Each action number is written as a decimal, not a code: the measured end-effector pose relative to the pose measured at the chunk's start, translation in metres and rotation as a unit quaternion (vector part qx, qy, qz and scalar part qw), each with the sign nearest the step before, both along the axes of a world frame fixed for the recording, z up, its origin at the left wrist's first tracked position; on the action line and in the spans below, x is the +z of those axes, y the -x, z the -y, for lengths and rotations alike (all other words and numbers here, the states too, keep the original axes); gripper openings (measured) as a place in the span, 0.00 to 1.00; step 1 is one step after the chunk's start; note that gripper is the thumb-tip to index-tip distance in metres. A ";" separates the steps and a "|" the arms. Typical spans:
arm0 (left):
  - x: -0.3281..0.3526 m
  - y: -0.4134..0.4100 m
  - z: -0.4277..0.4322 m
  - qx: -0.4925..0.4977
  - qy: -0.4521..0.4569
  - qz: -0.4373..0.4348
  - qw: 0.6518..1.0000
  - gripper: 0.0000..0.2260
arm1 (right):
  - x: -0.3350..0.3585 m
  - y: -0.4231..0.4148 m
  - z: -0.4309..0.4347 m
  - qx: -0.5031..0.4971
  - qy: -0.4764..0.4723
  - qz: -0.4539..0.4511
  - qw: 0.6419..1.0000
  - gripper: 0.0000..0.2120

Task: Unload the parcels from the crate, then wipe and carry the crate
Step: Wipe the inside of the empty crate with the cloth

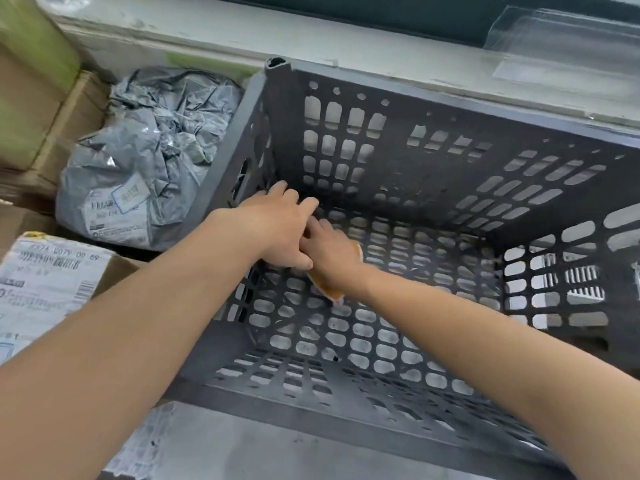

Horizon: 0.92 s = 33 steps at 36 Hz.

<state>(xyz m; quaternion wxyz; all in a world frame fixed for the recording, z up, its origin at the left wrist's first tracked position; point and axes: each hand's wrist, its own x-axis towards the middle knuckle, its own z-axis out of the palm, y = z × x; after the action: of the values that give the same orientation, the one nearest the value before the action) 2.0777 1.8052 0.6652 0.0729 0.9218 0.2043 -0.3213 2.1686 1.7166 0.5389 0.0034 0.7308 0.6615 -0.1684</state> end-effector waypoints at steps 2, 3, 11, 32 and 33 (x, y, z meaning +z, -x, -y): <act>0.000 0.000 0.000 0.003 -0.003 0.002 1.000 0.41 | -0.006 0.000 -0.003 0.014 0.016 0.008 1.000 0.26; -0.001 0.000 0.000 0.004 -0.003 0.002 1.000 0.41 | -0.011 -0.003 0.000 0.018 0.022 0.019 0.999 0.24; 0.000 -0.001 0.001 0.007 0.006 -0.018 1.000 0.39 | -0.021 -0.087 0.088 -0.026 0.071 0.105 0.992 0.26; -0.002 -0.001 -0.001 -0.002 0.008 0.004 1.000 0.38 | 0.008 -0.008 0.069 0.056 0.031 0.057 0.996 0.31; -0.003 -0.001 -0.001 -0.001 0.007 0.005 1.000 0.38 | 0.005 0.001 0.060 0.066 0.032 0.045 0.996 0.31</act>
<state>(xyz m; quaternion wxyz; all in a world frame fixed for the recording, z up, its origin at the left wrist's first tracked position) 2.0784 1.8062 0.6625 0.0802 0.9231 0.2004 -0.3182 2.1676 1.6563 0.5437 0.0678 0.6917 0.7020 -0.1553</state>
